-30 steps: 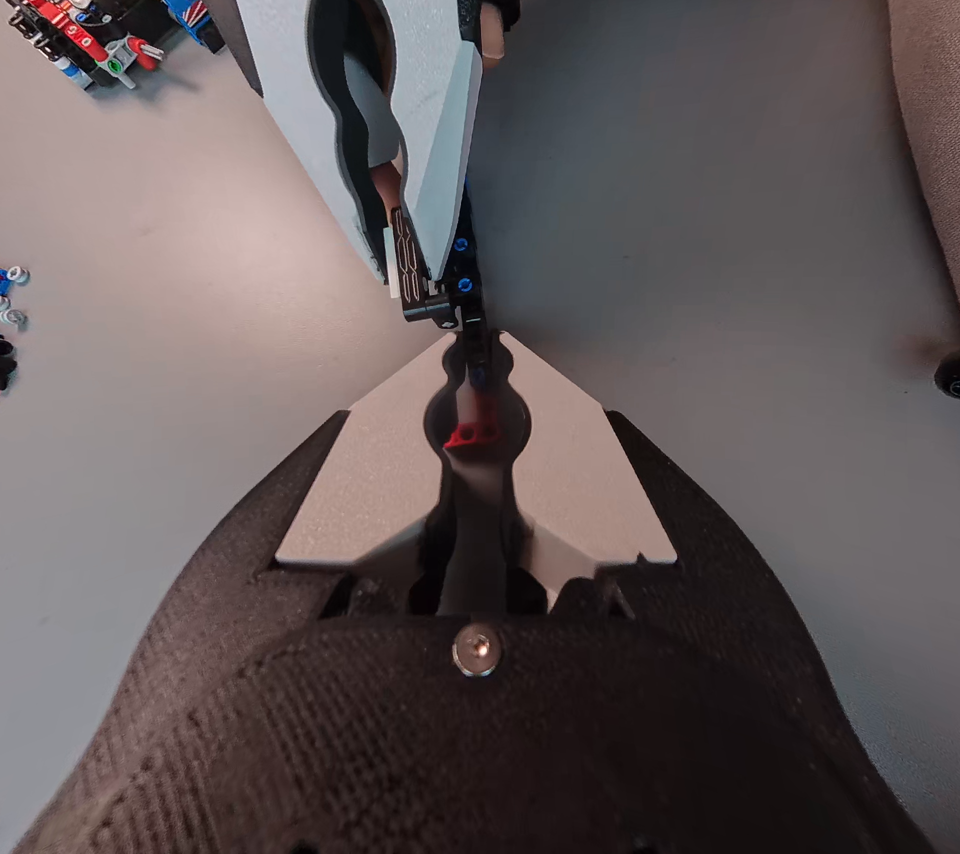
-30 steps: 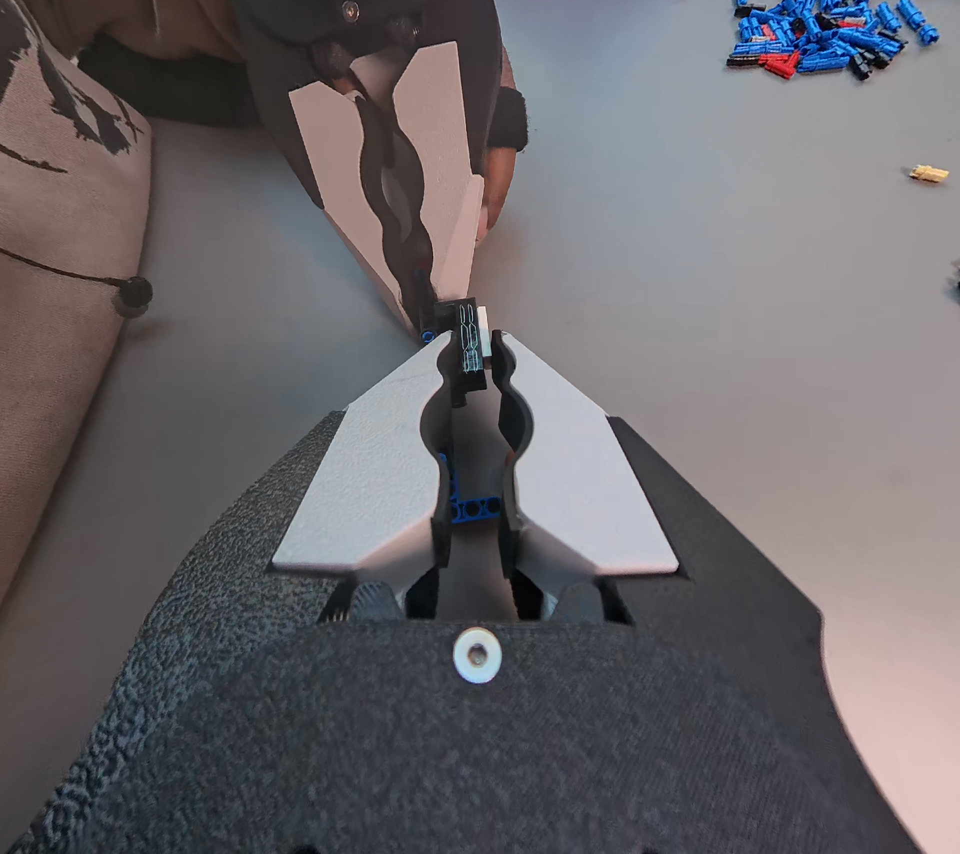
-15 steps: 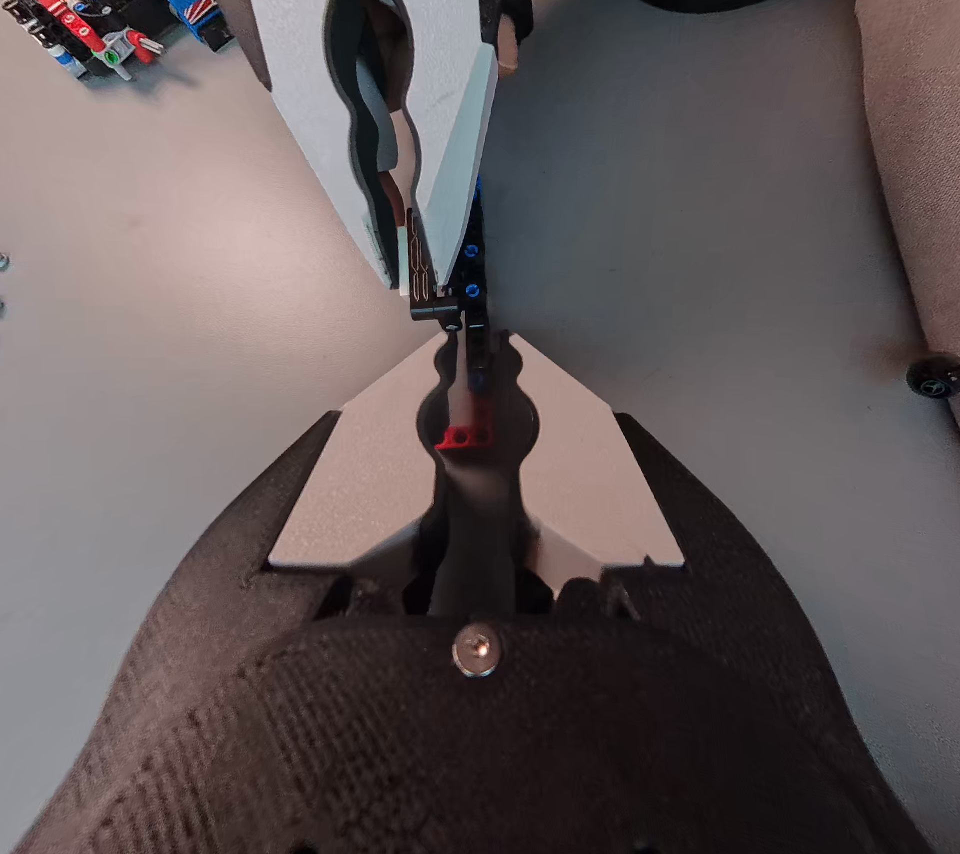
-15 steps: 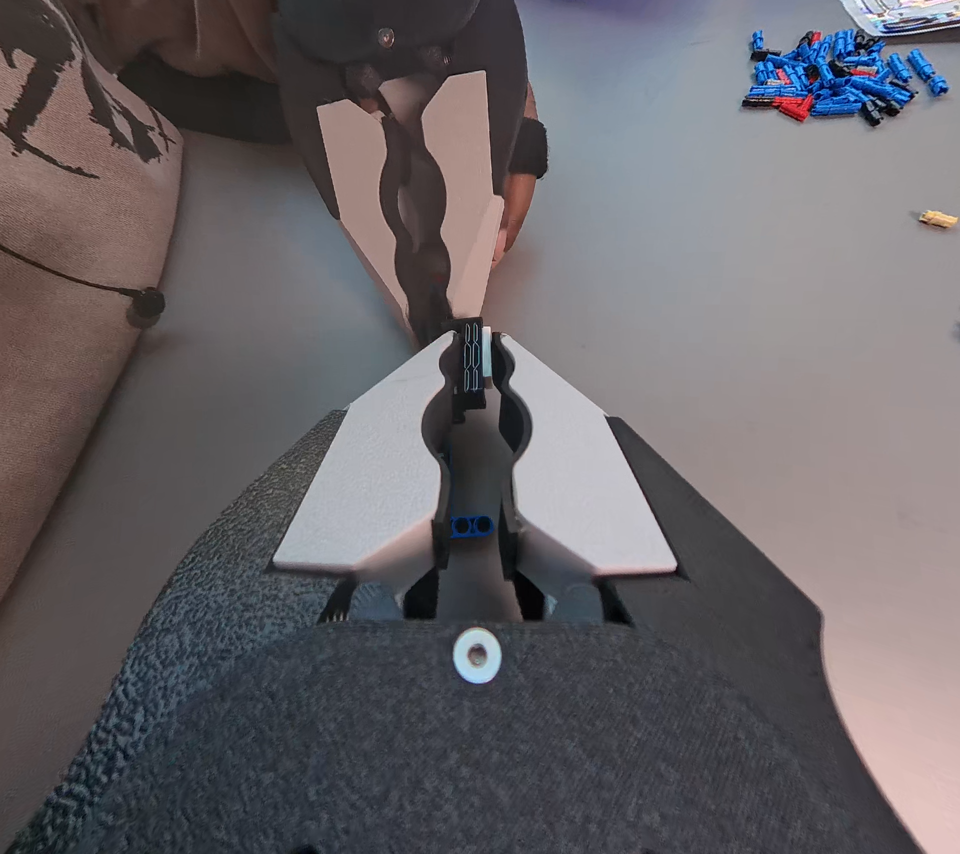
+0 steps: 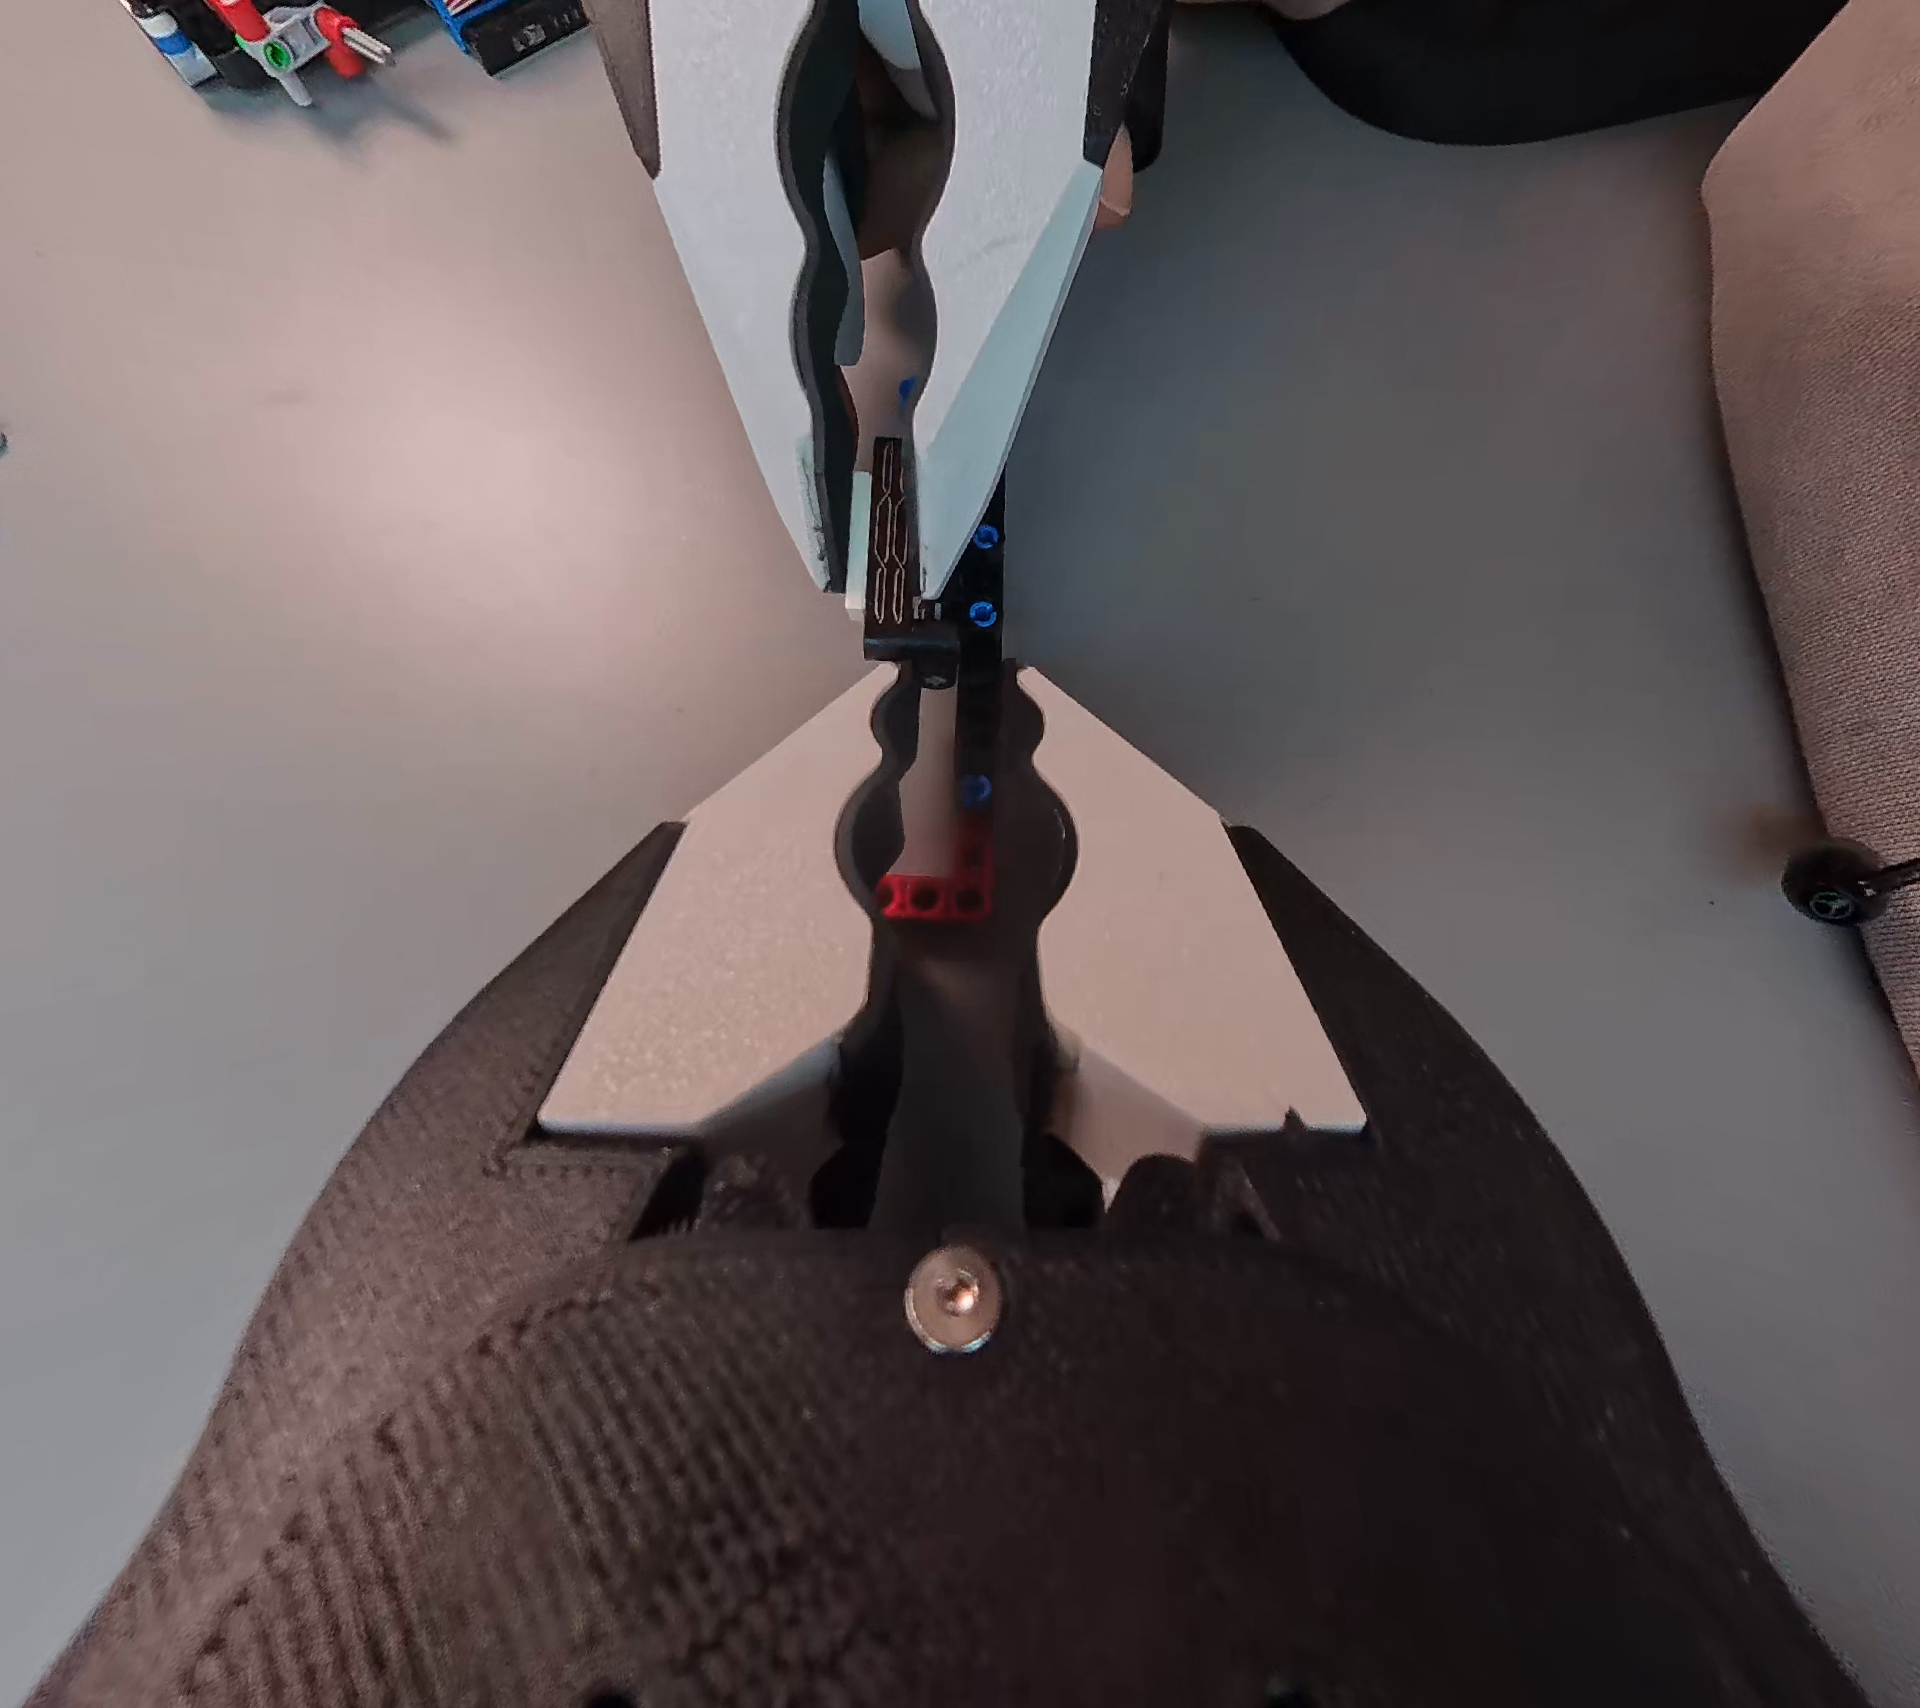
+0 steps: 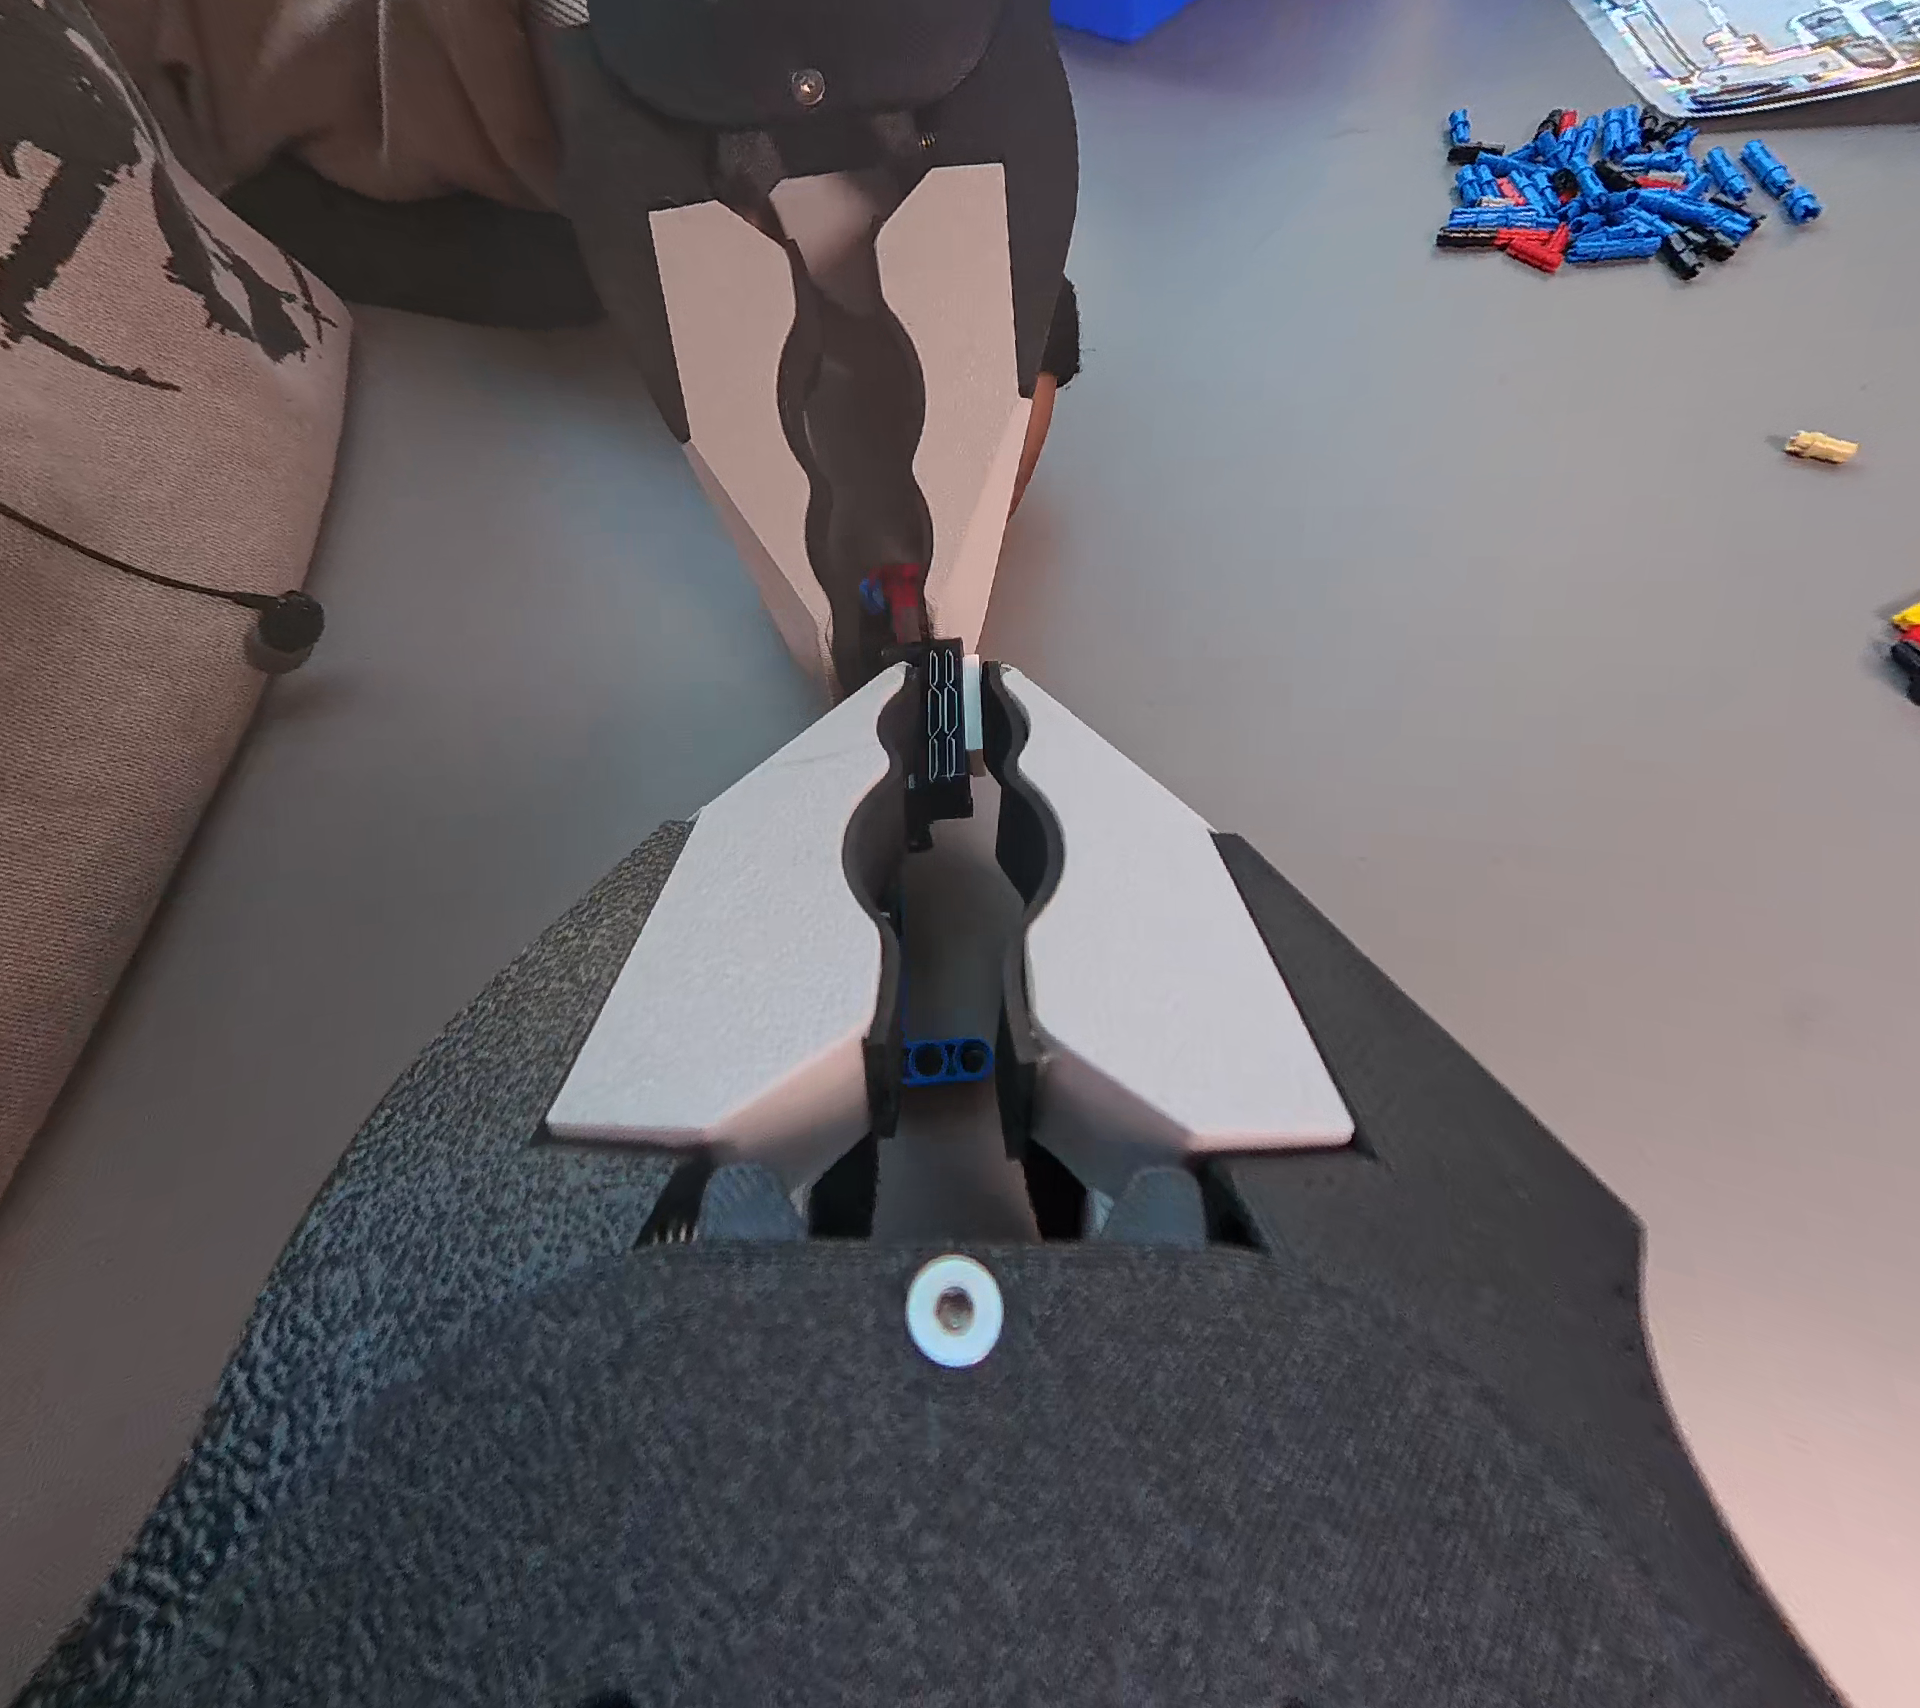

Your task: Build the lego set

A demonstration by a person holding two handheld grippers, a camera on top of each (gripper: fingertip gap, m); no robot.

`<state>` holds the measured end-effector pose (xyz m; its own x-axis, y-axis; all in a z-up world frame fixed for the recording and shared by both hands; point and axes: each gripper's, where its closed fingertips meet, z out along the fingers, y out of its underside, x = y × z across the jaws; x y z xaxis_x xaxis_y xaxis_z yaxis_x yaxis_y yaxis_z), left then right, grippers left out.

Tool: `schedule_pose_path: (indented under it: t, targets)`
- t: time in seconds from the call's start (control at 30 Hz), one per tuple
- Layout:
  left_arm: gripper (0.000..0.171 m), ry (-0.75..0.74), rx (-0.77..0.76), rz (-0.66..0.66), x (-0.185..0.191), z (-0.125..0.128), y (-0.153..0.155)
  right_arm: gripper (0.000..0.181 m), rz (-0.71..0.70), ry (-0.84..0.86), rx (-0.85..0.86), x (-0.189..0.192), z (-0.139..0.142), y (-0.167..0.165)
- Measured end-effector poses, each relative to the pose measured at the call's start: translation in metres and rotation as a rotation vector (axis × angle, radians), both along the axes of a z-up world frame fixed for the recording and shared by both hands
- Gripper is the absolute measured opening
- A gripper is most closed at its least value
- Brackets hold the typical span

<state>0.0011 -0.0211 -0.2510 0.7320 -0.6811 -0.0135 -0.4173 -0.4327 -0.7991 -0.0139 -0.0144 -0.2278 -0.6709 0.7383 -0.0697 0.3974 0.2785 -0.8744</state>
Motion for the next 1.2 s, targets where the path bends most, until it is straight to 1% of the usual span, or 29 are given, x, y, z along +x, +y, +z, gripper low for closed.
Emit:
schedule_pose_path:
  t: [0.17, 0.5, 0.83, 0.93, 1.03, 1.1, 1.2]
  targets:
    - [0.014, 0.043, 0.037, -0.009, -0.0012, -0.0004, 0.0006, 0.009, -0.015, -0.007, -0.002, -0.0002, -0.0008, 0.0006]
    - [0.014, 0.040, 0.030, -0.006, -0.0022, -0.0011, 0.0001, 0.009, -0.058, -0.043, -0.035, -0.0016, -0.0024, 0.0019]
    - [0.014, 0.039, 0.029, -0.021, -0.0009, -0.0014, -0.0021, 0.009, -0.036, -0.037, -0.031, 0.0001, -0.0020, -0.0006]
    - [0.014, 0.044, 0.033, -0.023, -0.0003, -0.0015, -0.0022, 0.010, 0.005, 0.001, 0.022, 0.0009, -0.0021, -0.0008]
    - [0.014, 0.049, 0.039, -0.027, 0.0007, -0.0014, -0.0028, 0.009, 0.053, 0.086, 0.149, 0.0024, -0.0007, -0.0021]
    - [0.014, 0.054, 0.044, -0.025, 0.0006, -0.0013, -0.0027, 0.009, 0.066, 0.115, 0.180, 0.0028, -0.0006, -0.0021]
    - [0.015, 0.053, 0.042, -0.025, 0.0016, -0.0014, -0.0022, 0.010, 0.031, 0.010, 0.053, 0.0036, -0.0024, -0.0007]
